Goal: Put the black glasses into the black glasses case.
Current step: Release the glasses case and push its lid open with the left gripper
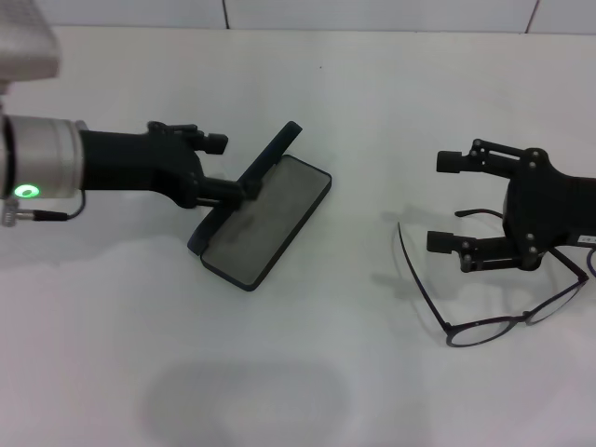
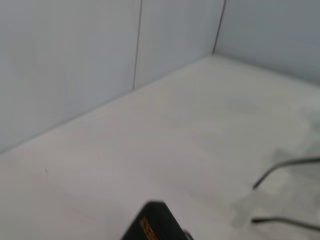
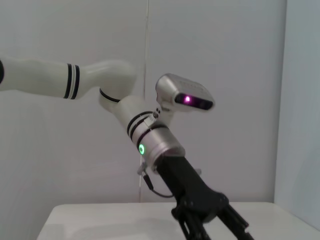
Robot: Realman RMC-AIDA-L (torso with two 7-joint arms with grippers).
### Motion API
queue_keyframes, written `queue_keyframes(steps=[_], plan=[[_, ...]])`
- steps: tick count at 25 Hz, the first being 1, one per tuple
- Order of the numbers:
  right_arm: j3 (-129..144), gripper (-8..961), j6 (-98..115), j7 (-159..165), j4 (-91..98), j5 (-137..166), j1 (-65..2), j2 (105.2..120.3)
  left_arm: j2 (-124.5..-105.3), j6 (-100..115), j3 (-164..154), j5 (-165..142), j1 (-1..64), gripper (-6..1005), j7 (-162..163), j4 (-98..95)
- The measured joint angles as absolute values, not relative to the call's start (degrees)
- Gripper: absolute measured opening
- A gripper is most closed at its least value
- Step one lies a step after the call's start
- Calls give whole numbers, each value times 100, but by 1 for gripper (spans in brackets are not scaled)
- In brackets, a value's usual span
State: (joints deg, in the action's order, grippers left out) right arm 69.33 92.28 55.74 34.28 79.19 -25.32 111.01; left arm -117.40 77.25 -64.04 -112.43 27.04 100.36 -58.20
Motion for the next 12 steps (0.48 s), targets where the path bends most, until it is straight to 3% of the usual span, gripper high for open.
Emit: queue_keyframes(steps=[3, 12], plan=[[6932, 863, 9198, 5557, 3428, 7918, -2516, 11122, -11939, 7612, -6435, -11780, 2805, 881, 10172, -5964], [6935, 857, 9194, 5529, 3429, 7918, -2470, 11147, -11961, 7257, -6670, -12171, 3046, 876, 10457, -5830]])
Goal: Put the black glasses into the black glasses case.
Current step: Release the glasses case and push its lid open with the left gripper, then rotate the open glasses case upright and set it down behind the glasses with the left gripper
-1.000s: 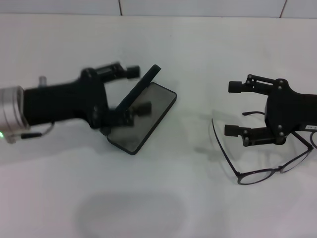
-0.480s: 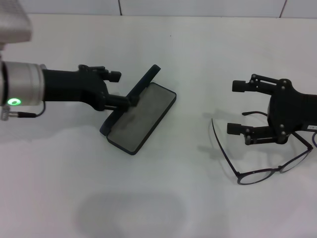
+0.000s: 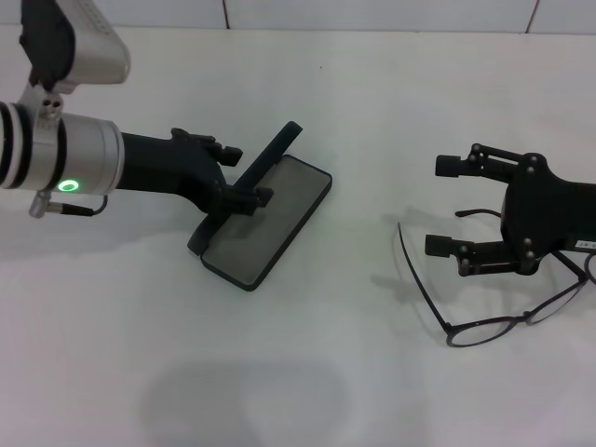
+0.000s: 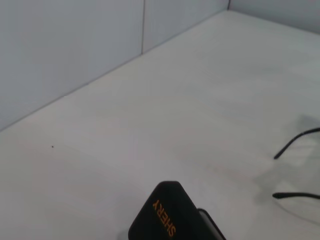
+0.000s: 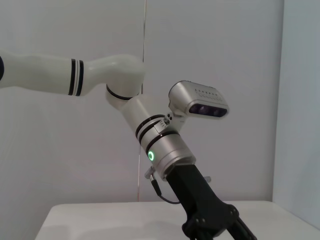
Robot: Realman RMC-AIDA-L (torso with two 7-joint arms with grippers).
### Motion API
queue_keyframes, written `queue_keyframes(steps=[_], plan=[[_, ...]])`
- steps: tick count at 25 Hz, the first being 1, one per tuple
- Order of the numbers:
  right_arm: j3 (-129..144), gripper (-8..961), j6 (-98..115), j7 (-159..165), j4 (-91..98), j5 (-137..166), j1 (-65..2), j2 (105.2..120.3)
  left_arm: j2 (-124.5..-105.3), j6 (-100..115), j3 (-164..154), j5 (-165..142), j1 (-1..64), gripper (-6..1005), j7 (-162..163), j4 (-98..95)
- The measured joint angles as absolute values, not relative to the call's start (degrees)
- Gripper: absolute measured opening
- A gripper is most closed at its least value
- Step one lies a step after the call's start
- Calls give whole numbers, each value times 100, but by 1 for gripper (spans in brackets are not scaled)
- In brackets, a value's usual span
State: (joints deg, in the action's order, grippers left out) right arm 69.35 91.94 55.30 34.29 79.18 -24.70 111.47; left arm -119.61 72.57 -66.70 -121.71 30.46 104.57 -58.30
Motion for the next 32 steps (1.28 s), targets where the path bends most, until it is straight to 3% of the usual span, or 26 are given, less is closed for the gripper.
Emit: queue_keyframes(steps=[2, 8, 11, 16, 23, 32], plan=[[6936, 855, 9199, 5528, 3435, 7918, -2467, 11147, -11962, 7215, -6745, -12213, 3069, 875, 10476, -5813], [6960, 851, 9225, 5519, 3491, 7970, -2460, 11149, -11963, 7005, -6933, -12400, 3118, 707, 10628, -5782], [6989, 849, 9259, 5519, 3600, 8129, -2462, 11173, -11964, 6889, -6968, -12454, 3145, 474, 10717, -5762], [6990, 845, 9556, 5520, 3913, 8933, -2464, 11304, -11958, 6872, -6970, -12455, 3174, 323, 10684, -5764], [6986, 840, 9687, 5530, 4066, 9622, -2464, 11506, -11944, 6827, -6942, -12460, 3412, 250, 10157, -5767], [7049, 833, 9647, 5085, 3816, 9723, -2368, 11555, -11977, 6035, -7437, -11954, 4052, 205, 8989, -5181]])
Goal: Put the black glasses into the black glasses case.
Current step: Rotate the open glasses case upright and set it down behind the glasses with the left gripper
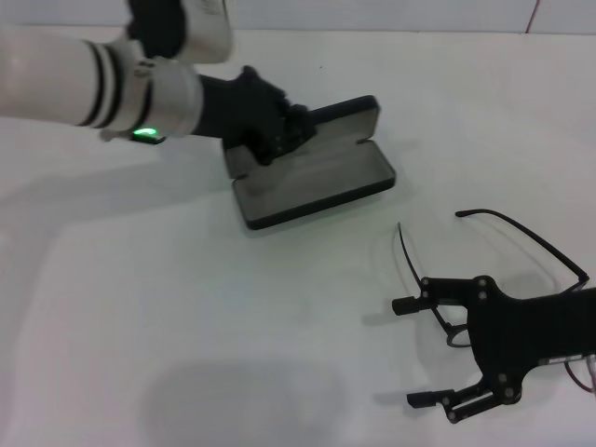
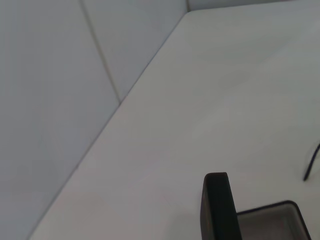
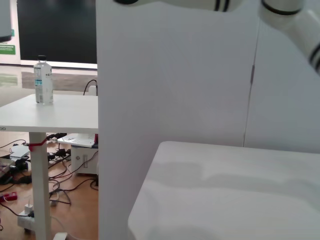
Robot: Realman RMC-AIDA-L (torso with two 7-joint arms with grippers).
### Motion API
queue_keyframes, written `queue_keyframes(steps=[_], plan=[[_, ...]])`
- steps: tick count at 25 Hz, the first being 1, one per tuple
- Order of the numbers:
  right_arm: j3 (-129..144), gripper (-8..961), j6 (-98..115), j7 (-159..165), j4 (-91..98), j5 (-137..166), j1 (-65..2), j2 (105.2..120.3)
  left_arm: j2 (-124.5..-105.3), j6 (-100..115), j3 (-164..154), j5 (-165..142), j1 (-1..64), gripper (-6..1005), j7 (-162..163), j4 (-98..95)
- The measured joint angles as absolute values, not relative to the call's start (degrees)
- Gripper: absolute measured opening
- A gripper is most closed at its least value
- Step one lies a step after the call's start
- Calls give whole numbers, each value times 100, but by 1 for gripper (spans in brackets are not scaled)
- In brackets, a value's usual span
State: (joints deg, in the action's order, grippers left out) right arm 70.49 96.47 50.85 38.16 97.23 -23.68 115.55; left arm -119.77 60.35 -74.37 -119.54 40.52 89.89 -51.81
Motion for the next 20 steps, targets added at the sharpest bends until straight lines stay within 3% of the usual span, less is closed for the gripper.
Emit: queue_keyframes(steps=[7, 20], plan=[[7001, 828, 9645, 4734, 3559, 9672, -2319, 11567, -11986, 5464, -8374, -11715, 4335, 210, 8627, -4867], [6550, 819, 9679, 4764, 3617, 9649, -2203, 11553, -11979, 5437, -8335, -9986, 4160, 299, 8105, -4916]])
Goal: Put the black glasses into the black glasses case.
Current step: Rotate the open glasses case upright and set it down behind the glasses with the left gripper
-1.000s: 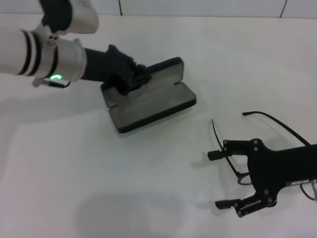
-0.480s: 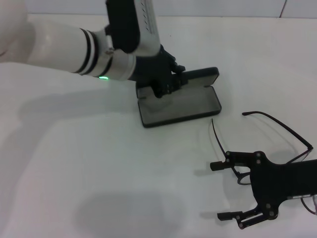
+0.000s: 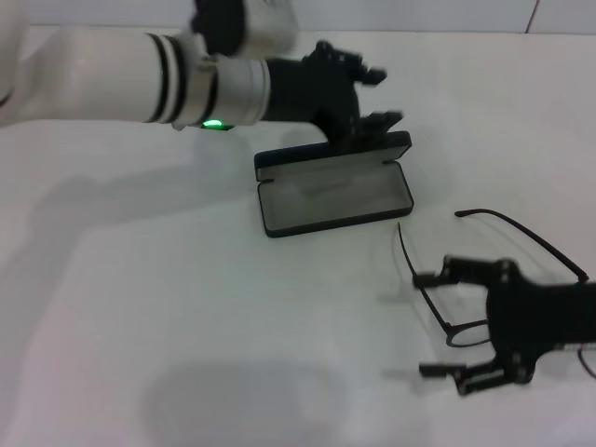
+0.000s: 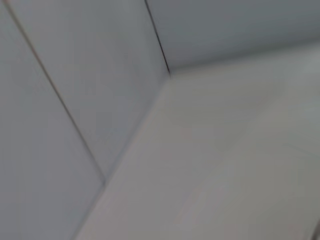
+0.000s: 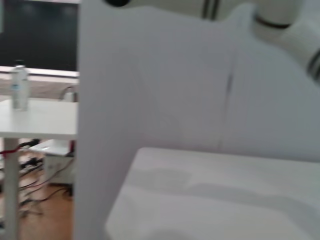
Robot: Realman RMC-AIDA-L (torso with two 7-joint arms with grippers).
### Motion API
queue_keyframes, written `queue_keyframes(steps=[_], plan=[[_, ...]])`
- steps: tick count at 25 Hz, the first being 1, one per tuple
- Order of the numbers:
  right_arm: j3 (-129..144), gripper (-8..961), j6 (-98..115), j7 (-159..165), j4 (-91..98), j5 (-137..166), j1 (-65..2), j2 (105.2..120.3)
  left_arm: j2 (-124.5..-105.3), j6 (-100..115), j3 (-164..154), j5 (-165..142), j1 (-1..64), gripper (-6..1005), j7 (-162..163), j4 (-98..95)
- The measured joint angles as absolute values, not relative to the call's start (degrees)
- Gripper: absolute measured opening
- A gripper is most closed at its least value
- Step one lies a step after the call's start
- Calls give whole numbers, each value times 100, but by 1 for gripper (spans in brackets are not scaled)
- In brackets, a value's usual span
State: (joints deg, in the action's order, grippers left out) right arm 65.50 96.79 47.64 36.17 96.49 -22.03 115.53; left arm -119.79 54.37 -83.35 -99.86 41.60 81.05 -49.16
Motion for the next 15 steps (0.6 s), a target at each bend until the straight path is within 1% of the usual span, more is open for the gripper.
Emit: queue_keyframes(steps=[4, 5, 7, 9, 10, 12, 15], plan=[[6049, 816, 9740, 4985, 3789, 9478, -2234, 11550, -11967, 6287, -7876, -9039, 3920, 417, 7574, -4775], [5955, 815, 9704, 5238, 3991, 9461, -2231, 11531, -11967, 7024, -7471, -8402, 3727, 447, 7204, -4488], [5902, 813, 9637, 5829, 4554, 9654, -2227, 11490, -11971, 7200, -7361, -8141, 3611, 523, 7086, -4373], [5967, 812, 9771, 6678, 5434, 10358, -2289, 11422, -11971, 7375, -7256, -7631, 3269, 598, 6900, -4223], [5991, 811, 9892, 6982, 5773, 10711, -2336, 11413, -11970, 7396, -7255, -7554, 3204, 636, 6881, -4217], [6035, 810, 10268, 7678, 6613, 11605, -2485, 11426, -11968, 7475, -7255, -7342, 2979, 632, 6836, -4185], [6171, 808, 10873, 8440, 7455, 12810, -2825, 11519, -11966, 7542, -7257, -7256, 2792, 625, 6845, -4157]])
